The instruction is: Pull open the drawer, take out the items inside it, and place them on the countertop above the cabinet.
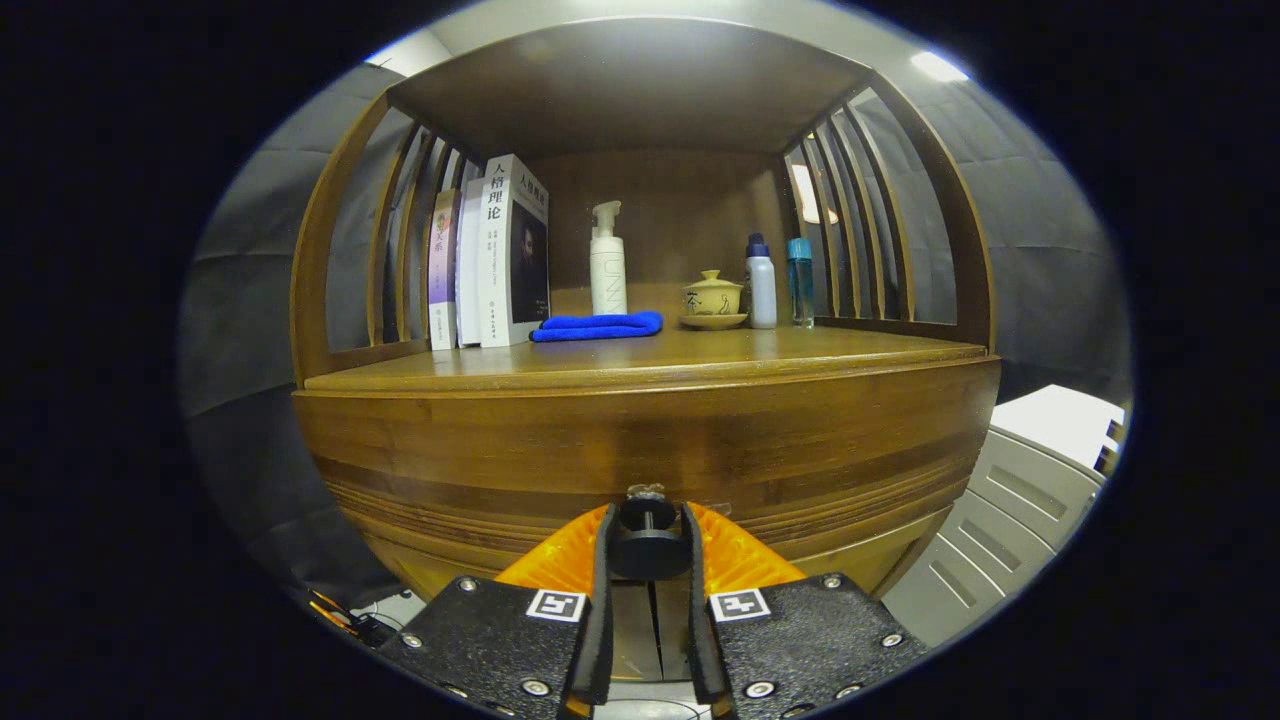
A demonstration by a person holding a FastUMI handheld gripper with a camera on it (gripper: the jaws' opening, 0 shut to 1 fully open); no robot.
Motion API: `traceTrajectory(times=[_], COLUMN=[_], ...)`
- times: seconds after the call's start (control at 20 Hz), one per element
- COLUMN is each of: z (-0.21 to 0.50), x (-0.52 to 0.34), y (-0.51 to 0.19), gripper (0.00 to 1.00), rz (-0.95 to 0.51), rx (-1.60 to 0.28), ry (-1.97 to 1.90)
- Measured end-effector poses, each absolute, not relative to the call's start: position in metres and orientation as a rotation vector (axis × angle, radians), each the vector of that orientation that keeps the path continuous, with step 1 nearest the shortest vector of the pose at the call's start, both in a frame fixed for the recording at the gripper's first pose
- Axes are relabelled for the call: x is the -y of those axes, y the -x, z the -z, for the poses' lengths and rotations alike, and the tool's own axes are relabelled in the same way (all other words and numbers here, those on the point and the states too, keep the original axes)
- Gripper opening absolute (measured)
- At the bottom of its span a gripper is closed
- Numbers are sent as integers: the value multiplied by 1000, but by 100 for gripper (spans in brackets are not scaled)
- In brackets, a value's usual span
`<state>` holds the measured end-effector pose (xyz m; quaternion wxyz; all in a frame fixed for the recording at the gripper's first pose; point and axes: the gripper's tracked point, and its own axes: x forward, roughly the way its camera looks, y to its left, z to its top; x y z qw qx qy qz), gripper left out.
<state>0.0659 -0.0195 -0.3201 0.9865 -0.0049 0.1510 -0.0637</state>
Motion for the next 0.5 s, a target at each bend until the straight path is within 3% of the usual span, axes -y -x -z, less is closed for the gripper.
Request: traceTrajectory(times=[0.5], z=[313], x=[15], y=[-17], gripper=[31], rz=[149], rx=[-338], ry=[10])
